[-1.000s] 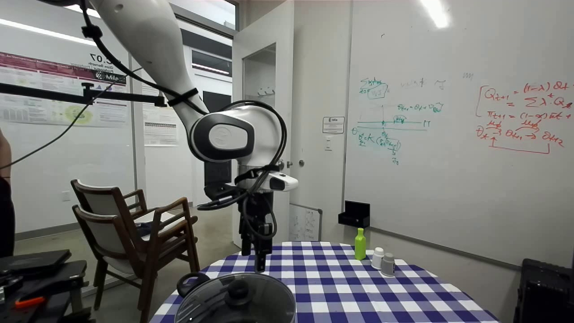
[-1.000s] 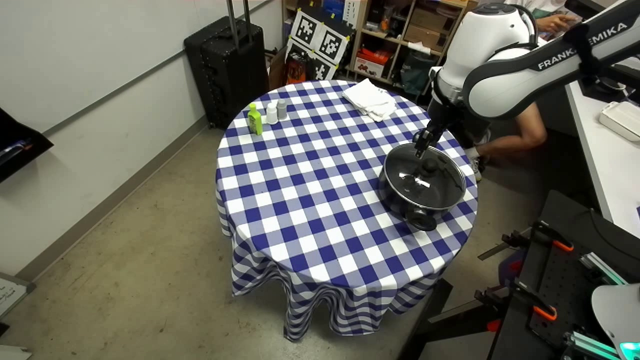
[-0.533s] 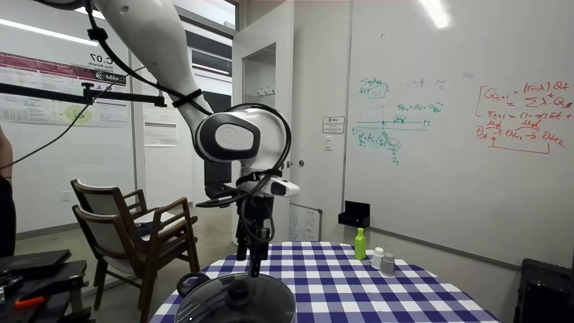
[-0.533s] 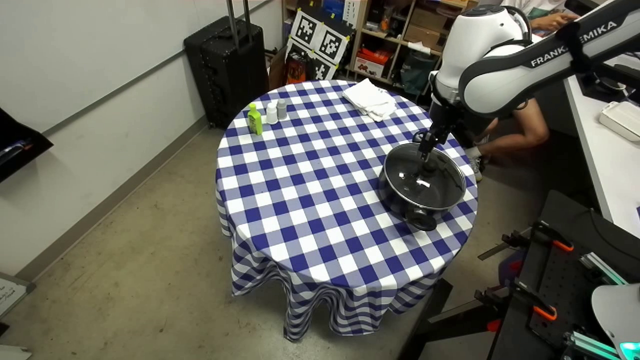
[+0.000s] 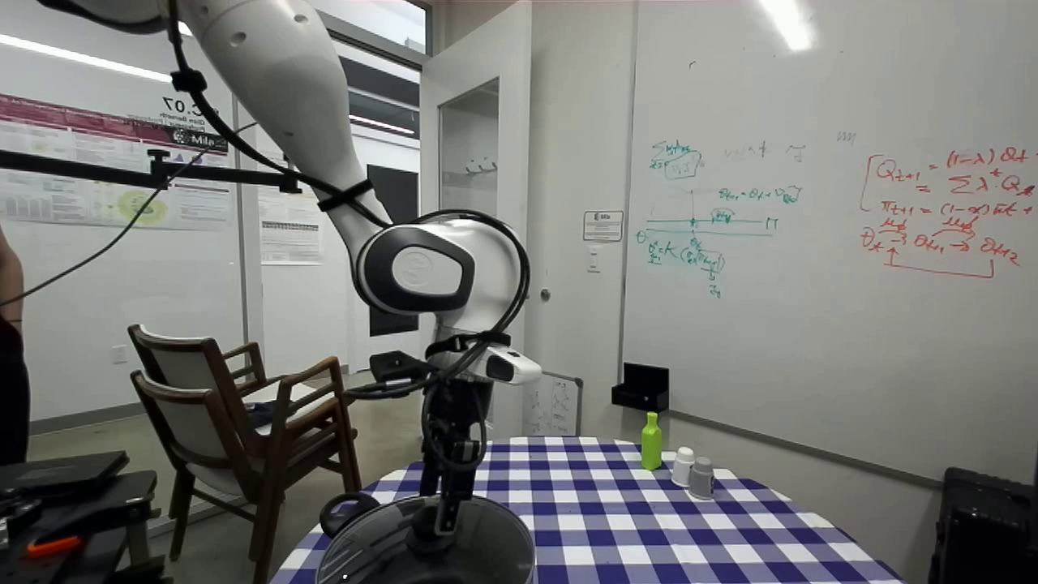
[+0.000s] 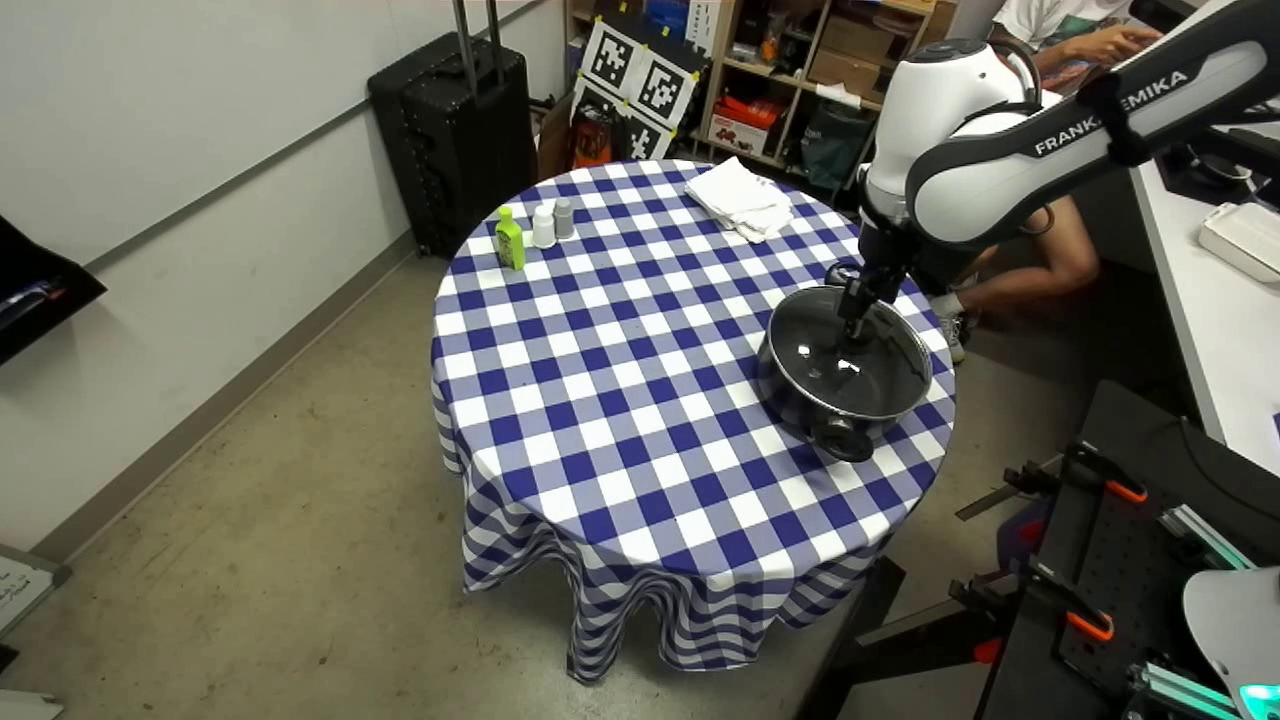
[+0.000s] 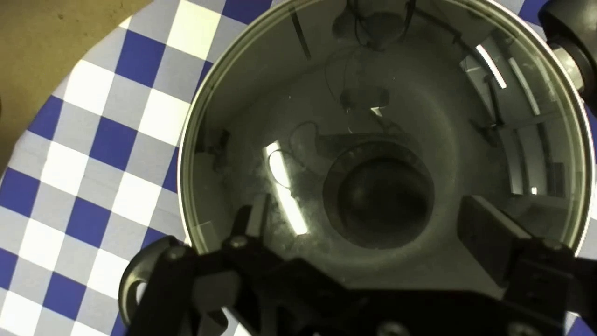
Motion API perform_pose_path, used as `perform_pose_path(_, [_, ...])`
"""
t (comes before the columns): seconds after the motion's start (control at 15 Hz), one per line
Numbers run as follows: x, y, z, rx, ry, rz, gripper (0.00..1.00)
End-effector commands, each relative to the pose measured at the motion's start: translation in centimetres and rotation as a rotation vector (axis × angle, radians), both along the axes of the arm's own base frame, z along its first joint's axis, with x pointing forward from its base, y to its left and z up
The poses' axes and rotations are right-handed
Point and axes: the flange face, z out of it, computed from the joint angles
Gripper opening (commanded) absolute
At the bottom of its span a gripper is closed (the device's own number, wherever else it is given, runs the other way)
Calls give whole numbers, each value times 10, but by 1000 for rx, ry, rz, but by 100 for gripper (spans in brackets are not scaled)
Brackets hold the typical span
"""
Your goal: Put the lid of the pot on the table
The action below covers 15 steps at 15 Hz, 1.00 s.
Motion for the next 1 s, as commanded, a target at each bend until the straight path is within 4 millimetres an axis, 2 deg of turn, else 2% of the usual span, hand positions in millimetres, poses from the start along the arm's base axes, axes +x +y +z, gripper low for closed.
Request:
perform_pose_path(0.0, [5, 0, -5, 5, 39, -31, 100])
perform_pose_path(0.47, [1, 8, -10, 96, 73, -72, 100])
perform_pose_path(0.93, [5, 4, -14, 94, 49, -83, 100])
